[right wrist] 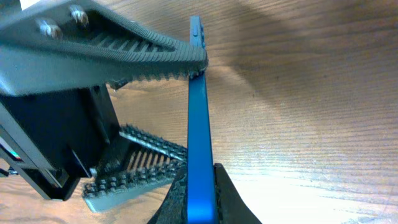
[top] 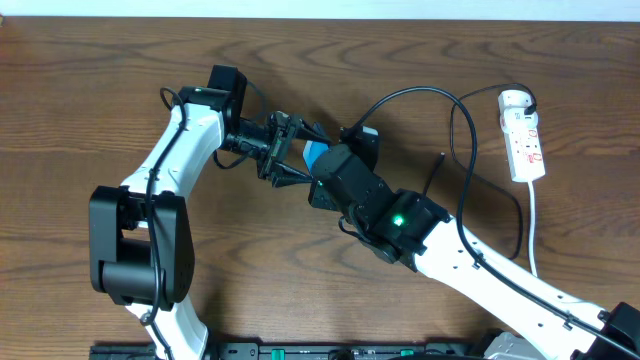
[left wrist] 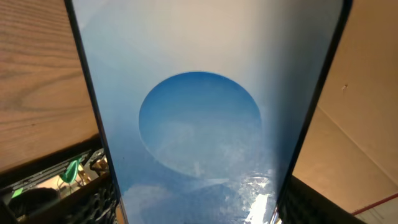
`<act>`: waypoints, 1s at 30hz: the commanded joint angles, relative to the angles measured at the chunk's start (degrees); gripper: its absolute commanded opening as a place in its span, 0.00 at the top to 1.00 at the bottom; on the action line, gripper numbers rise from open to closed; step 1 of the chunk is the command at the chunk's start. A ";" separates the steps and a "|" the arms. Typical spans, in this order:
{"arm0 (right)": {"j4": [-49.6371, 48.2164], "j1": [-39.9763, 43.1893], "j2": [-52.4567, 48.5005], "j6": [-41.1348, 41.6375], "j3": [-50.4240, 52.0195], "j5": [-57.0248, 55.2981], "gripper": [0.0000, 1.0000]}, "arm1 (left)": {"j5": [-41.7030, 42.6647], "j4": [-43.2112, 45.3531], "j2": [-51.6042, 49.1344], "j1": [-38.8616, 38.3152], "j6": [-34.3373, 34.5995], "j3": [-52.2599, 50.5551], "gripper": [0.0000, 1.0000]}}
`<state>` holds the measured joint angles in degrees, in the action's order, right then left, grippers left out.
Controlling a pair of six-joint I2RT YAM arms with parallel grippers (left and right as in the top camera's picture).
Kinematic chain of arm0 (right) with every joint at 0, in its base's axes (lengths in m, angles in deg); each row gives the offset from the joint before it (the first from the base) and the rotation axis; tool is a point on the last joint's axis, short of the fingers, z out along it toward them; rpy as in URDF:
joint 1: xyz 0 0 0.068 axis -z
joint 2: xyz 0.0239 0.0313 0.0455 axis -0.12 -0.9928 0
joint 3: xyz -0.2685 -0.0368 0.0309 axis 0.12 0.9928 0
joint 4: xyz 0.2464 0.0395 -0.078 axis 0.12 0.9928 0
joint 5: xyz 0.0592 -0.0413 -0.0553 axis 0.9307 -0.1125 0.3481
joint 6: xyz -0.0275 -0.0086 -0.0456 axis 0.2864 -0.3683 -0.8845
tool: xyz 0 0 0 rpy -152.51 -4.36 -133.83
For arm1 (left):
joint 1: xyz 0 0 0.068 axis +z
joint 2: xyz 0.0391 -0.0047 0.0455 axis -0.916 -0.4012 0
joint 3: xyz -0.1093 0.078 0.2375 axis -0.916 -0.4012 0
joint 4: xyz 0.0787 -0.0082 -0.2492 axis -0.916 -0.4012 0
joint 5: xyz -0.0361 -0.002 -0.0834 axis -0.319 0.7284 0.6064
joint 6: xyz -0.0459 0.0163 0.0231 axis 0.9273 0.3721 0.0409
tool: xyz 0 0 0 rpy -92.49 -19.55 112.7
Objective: Plug charger to phone and switch on socket
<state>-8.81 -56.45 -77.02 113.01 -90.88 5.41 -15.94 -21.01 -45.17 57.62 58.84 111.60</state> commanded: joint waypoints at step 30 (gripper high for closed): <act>-45.64 27.74 4.90 -4.83 22.97 60.96 0.99 | -42.25 0.74 69.99 10.40 -10.71 -30.29 0.02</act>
<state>-52.65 -32.04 -73.02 106.41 -70.27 54.76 -53.10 -28.83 20.11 68.11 37.20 93.06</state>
